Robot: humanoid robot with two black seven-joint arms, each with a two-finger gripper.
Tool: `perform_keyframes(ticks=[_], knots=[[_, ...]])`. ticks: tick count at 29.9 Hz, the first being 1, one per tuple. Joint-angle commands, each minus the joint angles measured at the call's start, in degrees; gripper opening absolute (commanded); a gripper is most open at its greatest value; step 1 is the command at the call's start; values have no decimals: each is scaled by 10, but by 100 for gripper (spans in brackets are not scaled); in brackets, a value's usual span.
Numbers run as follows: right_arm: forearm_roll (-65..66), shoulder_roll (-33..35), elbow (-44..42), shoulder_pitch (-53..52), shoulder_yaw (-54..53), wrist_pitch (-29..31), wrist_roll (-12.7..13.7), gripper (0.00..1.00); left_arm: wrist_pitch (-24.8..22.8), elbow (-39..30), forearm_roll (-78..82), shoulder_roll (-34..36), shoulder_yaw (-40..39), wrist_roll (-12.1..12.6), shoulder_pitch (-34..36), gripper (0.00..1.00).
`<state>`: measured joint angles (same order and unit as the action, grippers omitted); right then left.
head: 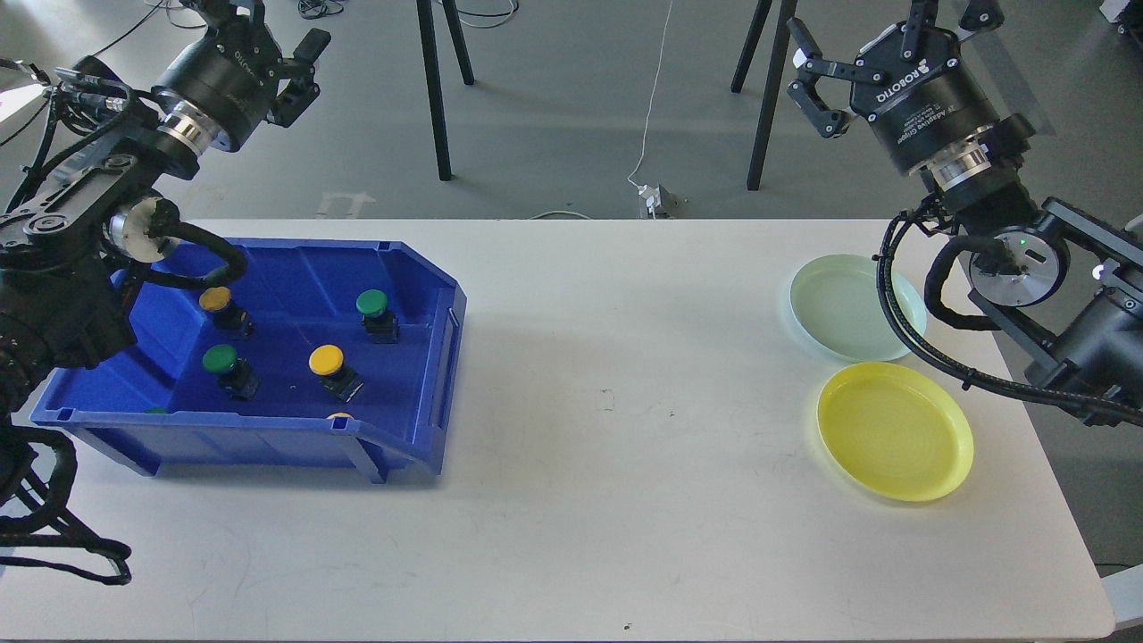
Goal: Pass button and place on color plate
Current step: 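Move the left gripper over the blue bin toward the buttons, then lower the left gripper and grasp the yellow-capped button in the bin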
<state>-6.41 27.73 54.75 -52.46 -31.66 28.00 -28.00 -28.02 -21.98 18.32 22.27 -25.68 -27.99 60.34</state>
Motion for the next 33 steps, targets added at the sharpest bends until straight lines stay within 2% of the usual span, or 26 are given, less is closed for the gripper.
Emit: perform_keyframes(ticks=[1,8,12,15,18,24,28,33], knots=[[0,3,-2,3,1,0,0,100,0,-5,0,-1,-1,0,1,100],[0,-7,-12,17,0,0,0,100,0,4,-30,-8,-25,0,-1,100],[0,-12,-13,15,-1,0,0,100,0,-10,-92,-48,-55,0,-4,100],[0,-13,-10,15,-1,0,0,100,0,-37,-123,-62,-112,0,-22,100],[0,-10,-8,19,0,0,0,100,0,-130,-124,-55,-161,0,-32,100],[0,-3,-8,22,2,0,0,100,0,-335,-74,67,-128,0,-28,100],[0,-3,-10,22,5,0,0,100,0,-455,34,195,-30,0,20,100],[1,-3,-12,26,5,0,0,100,0,-530,254,290,106,0,114,100]])
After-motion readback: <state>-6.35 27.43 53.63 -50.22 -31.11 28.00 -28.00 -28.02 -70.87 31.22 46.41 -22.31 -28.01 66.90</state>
